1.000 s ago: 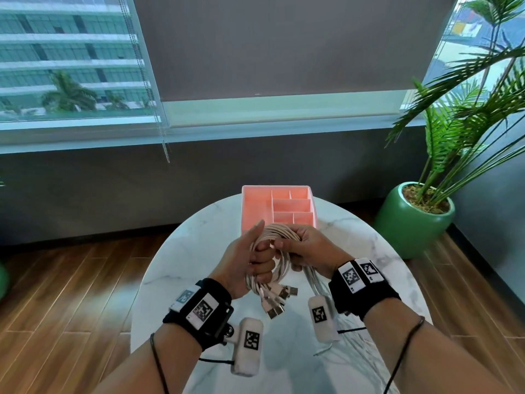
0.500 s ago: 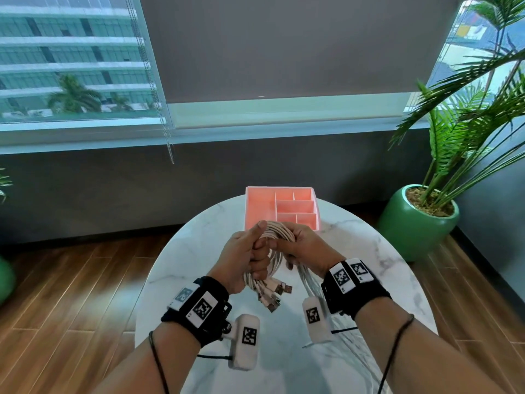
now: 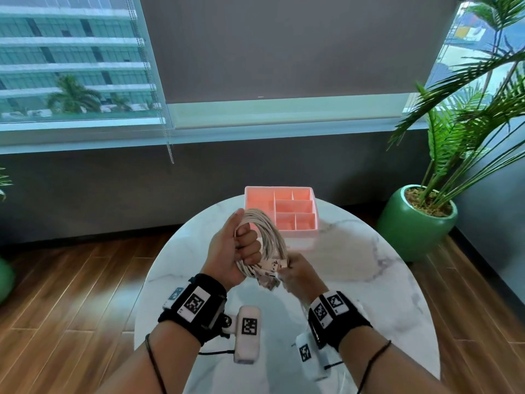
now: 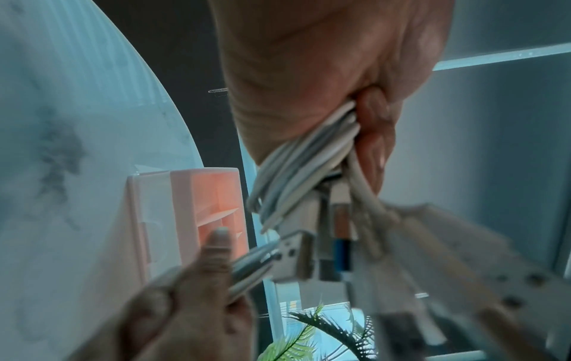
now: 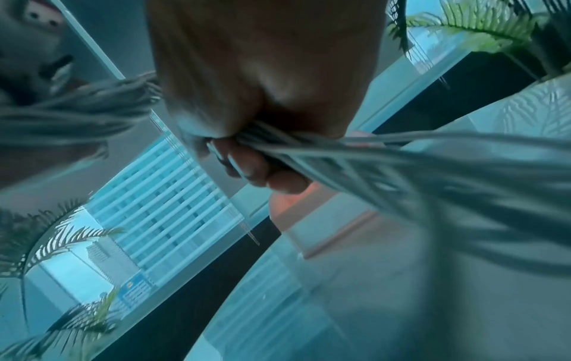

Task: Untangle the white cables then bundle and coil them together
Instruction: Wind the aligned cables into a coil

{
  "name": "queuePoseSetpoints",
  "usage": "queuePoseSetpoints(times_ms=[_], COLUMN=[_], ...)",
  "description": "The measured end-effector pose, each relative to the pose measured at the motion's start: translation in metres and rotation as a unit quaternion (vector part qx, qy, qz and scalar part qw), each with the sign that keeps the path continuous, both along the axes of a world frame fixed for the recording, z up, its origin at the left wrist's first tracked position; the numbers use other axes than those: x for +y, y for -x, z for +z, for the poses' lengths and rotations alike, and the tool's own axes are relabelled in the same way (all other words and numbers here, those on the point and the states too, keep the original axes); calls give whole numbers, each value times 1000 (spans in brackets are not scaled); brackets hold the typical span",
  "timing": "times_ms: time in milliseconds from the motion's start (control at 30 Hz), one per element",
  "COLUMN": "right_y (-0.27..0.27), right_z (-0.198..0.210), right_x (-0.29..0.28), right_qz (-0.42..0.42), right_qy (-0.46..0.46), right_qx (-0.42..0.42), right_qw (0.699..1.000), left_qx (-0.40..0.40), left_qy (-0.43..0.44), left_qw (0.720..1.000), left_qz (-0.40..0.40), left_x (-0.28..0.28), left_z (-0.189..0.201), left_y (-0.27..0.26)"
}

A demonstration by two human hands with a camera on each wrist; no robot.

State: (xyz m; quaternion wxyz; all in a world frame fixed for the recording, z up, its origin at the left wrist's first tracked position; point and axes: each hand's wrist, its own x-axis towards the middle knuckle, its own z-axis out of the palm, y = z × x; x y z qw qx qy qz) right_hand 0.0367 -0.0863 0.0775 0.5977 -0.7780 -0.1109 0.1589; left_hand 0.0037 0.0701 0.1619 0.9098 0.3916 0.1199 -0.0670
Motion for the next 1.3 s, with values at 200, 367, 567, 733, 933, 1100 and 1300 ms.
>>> queuePoseSetpoints(times_ms=[200, 367, 567, 733, 933, 1100, 1300], right_y=[19, 25, 30, 38, 39, 52, 60], right_z=[-6, -4, -17, -24, -27, -27, -39], right_x=[21, 25, 28, 34, 37, 33, 17], right_qz=[-10, 7, -6, 19, 25, 22, 102], right_qy=[65, 23, 105, 153, 148, 109, 152], right_qx=[75, 89, -2, -30, -47, -76, 0], right_qw=[995, 996, 994, 988, 988, 991, 983], left_qx=[-8, -17, -16, -6, 2, -12, -16], left_qy=[-3, 14, -13, -32, -37, -24, -61], left_qw=[999, 995, 980, 968, 962, 950, 931], left_qz=[51, 101, 199, 249, 271, 311, 359], left_x=[-5, 1, 2, 0, 2, 11, 21], left_z=[-3, -1, 2, 2, -2, 5, -4], left_y=[-1, -5, -9, -10, -12, -24, -29])
